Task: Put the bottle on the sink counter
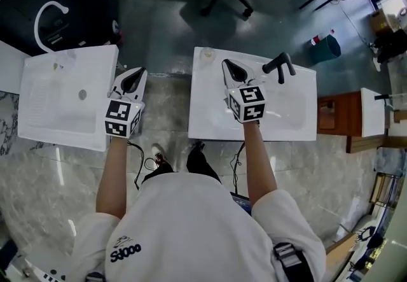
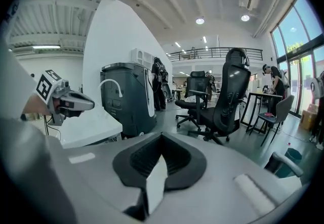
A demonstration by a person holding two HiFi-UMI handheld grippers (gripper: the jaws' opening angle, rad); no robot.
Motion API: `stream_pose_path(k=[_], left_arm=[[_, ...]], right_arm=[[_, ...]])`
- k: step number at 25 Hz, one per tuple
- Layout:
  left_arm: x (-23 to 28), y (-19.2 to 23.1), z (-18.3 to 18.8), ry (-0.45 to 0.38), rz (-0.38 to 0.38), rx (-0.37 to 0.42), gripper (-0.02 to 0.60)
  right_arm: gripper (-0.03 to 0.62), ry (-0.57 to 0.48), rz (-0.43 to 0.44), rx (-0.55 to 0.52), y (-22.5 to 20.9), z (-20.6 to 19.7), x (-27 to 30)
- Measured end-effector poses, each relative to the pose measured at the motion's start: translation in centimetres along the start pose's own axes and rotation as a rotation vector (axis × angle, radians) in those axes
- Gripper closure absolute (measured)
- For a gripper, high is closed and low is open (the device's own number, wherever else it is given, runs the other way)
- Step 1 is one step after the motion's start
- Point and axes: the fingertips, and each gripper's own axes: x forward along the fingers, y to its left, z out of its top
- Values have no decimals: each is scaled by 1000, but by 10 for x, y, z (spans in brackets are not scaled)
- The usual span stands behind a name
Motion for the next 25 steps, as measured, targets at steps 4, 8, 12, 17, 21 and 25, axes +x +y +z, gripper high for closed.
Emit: stream_pose_path(k=[4, 8, 12, 17, 21, 25], left_arm=[[-9, 8, 14, -34, 6, 5, 575], [-17, 10, 30, -66, -4, 27, 575], [-29, 14, 50, -107, -10, 65, 575], [-41, 18, 73, -149, -18, 88, 575], [-51, 17, 95, -202, -19, 108, 575], [-59, 9, 114, -248, -38, 133, 575]], right_arm=[[584, -36, 7, -34, 17, 26, -16], [585, -79, 4, -49, 29, 48, -32], [585, -115, 2, -52, 39, 66, -44], [585, -153, -5, -66, 48, 89, -54], [585, -187, 5, -90, 59, 111, -62], [585, -221, 18, -130, 72, 131, -73]])
